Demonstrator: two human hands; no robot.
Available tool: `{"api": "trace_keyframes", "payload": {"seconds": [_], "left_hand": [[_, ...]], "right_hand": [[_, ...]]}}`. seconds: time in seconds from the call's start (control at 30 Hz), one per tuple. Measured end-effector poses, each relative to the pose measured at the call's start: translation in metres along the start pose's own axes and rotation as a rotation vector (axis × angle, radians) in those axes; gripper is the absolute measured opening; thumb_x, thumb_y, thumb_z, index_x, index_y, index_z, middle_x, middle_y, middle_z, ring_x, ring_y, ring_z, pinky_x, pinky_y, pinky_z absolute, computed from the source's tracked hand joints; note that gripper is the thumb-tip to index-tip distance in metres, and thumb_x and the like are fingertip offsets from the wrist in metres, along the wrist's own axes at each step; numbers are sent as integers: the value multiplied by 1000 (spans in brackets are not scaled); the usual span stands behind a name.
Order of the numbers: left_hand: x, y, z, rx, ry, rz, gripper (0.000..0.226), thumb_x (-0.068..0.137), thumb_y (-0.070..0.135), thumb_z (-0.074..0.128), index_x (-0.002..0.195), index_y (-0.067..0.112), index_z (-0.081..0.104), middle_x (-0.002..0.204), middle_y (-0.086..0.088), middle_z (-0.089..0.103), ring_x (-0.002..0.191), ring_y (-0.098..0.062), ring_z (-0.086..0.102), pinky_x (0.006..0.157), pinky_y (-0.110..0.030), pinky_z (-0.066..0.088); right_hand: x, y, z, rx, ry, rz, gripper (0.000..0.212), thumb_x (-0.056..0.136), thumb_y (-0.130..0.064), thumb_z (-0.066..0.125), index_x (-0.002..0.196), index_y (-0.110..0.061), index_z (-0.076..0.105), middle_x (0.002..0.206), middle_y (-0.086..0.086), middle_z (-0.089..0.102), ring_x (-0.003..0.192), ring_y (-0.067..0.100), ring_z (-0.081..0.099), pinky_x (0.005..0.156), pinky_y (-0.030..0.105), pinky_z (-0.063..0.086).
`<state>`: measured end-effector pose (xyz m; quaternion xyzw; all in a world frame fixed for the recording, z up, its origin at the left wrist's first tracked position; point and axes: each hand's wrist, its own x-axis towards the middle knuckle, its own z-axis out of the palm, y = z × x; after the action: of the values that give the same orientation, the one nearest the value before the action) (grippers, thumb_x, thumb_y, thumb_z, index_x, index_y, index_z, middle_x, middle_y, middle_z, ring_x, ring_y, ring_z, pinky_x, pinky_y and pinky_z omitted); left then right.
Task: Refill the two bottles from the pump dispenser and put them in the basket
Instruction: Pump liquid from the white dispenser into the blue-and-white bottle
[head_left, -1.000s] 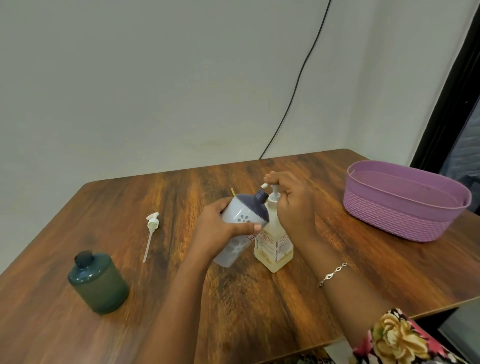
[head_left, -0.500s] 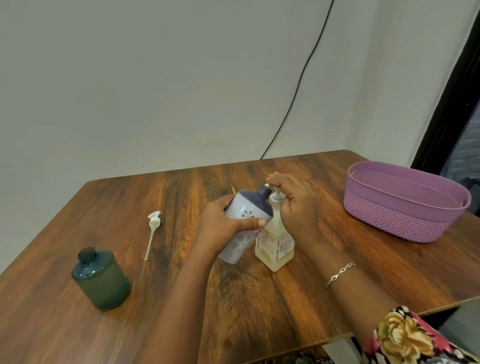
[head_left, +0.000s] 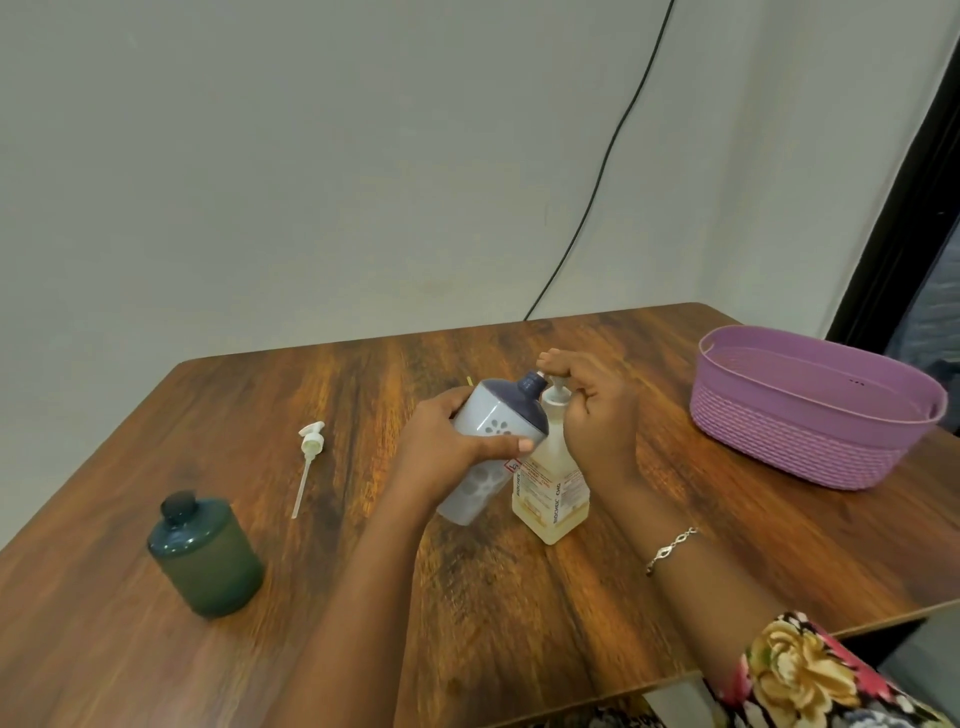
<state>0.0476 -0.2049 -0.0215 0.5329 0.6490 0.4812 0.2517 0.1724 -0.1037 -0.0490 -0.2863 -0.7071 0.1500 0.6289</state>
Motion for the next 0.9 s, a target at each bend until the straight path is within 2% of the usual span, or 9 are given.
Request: {"api": "trace_keyframes", "payload": {"seconds": [0.13,0.3,0.37,0.43,0.53,0.63,0.67,0.8,0.9], "left_hand": [[1,5,1,-9,7,5,40,62,28,83,95,25,59,87,4,65,81,-16,64,67,-28,53],[2,-3,3,8,-1,-1,43,62,28,83,99,24,61,86,6,65,77,-11,62,57,-18,48],[3,-5,5,-20,-1,-6,43,61,29,83,98,22,63,85,5,66,76,-10,63,56,-16,49],[5,-5,5,-43,-1,-16,45,60,29,84,100,20,65,87,3,68,77,-13,65,59,-21,52],[5,-3,4,-67,-6,-21,43,61,27,83,99,19,64,87,1,68,78,-16,65,61,-23,52],[4,0,4,-54,-6,-6,38,62,27,82,94,23,61,85,4,65,77,-14,64,62,-25,52],[4,-1,4,-45,-8,-3,37,63,28,82,93,25,60,85,4,65,77,-14,64,63,-26,52],[5,-7,5,-35,6,-4,42,62,29,82,98,21,63,87,3,66,79,-14,63,60,-22,49],[6,-11,6,-36,22,-14,46,61,28,83,101,19,63,89,2,66,80,-14,63,61,-23,49]], "right_hand": [[10,-6,-3,-8,3,31,38,77,-20,38,83,-7,73,85,-1,69,82,18,65,77,47,52],[-3,3,6,-19,47,-14,37,76,-14,35,79,-7,71,82,-4,66,79,20,64,71,49,53],[-3,5,6,-10,57,-36,37,76,-15,35,79,-6,71,82,-1,68,81,17,64,71,50,53],[-2,2,5,0,51,-38,39,75,-14,34,81,-3,71,84,4,70,82,14,63,72,50,53],[2,-7,-1,10,-3,1,40,76,-16,35,86,-3,72,89,3,69,85,13,63,78,41,53],[15,-14,-8,-16,-69,77,35,77,-11,39,84,-3,73,84,5,70,78,14,63,72,16,50],[18,-14,-9,-20,-79,92,36,76,-11,38,83,-4,73,82,5,70,77,14,63,69,12,48],[4,-5,-6,-101,-25,-32,33,81,-15,41,85,-7,72,87,4,71,82,15,64,76,25,49],[-1,8,-2,-121,-7,-73,22,78,4,54,84,-7,72,86,5,72,83,18,66,82,17,46]]}}
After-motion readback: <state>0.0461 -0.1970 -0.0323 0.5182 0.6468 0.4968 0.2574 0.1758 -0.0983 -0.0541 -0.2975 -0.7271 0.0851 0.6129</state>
